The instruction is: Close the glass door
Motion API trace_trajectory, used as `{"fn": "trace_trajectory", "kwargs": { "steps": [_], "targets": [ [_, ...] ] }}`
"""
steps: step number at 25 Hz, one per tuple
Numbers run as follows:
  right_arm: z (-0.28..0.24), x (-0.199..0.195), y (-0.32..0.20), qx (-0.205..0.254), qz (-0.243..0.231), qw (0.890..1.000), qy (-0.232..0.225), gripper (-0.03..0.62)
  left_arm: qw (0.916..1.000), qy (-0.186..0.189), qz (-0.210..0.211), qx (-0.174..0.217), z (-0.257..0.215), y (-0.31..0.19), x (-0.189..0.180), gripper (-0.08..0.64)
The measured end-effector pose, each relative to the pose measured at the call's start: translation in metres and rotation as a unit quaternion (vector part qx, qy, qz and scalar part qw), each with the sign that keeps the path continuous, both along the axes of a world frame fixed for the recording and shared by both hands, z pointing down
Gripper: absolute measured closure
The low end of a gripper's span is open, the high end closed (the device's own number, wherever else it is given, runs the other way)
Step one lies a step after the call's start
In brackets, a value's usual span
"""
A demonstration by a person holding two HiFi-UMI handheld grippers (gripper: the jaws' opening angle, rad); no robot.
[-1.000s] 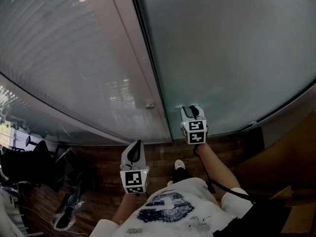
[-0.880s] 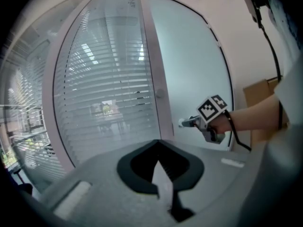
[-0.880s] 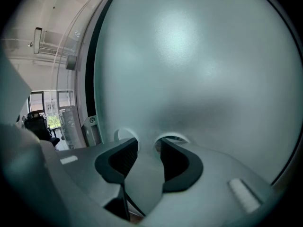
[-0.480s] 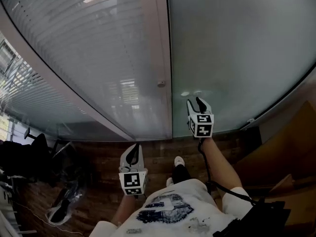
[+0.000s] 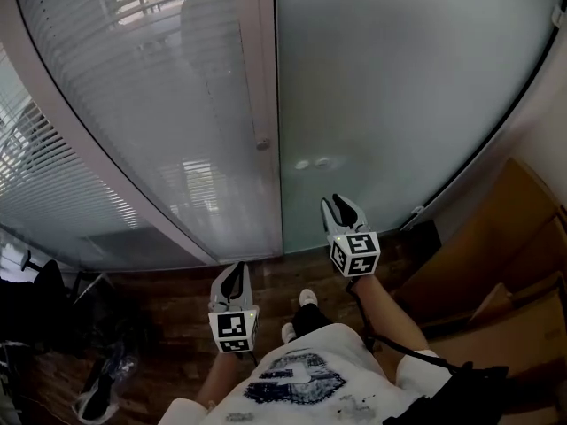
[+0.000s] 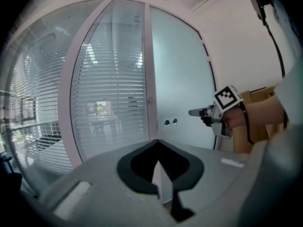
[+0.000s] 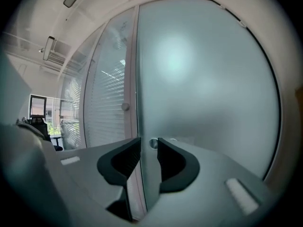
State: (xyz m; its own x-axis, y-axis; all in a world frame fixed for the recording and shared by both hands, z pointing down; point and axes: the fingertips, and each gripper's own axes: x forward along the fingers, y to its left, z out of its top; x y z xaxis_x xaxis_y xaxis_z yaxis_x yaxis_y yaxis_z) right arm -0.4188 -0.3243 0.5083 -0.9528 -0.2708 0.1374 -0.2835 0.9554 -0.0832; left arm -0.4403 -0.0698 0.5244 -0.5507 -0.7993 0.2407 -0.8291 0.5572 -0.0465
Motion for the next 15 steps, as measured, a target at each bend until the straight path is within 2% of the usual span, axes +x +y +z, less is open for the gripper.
{"fn": "trace_trajectory", "kwargs": {
  "steps": [5,10,15],
  "targets": [
    [-0.023,0.032,0.023,0.014,-0.005,1.0,-0.016,0.476,0.9999,-0.006,0.012,0.009,-0.002,-0.005,0.008,0.558],
    [-0.046,0.062,0.048,0.04,-0.023,0.999,-0.026,0.477,0.9999,-0.009,0.004,0.011,-0.007,-0.001,0.011,0.558],
    [-0.041,0.092,0.062,0.048,-0.034,0.998,-0.023,0.477,0.9999,-0.008,-0.011,0.004,-0.008,0.006,0.024,0.558]
  ]
}}
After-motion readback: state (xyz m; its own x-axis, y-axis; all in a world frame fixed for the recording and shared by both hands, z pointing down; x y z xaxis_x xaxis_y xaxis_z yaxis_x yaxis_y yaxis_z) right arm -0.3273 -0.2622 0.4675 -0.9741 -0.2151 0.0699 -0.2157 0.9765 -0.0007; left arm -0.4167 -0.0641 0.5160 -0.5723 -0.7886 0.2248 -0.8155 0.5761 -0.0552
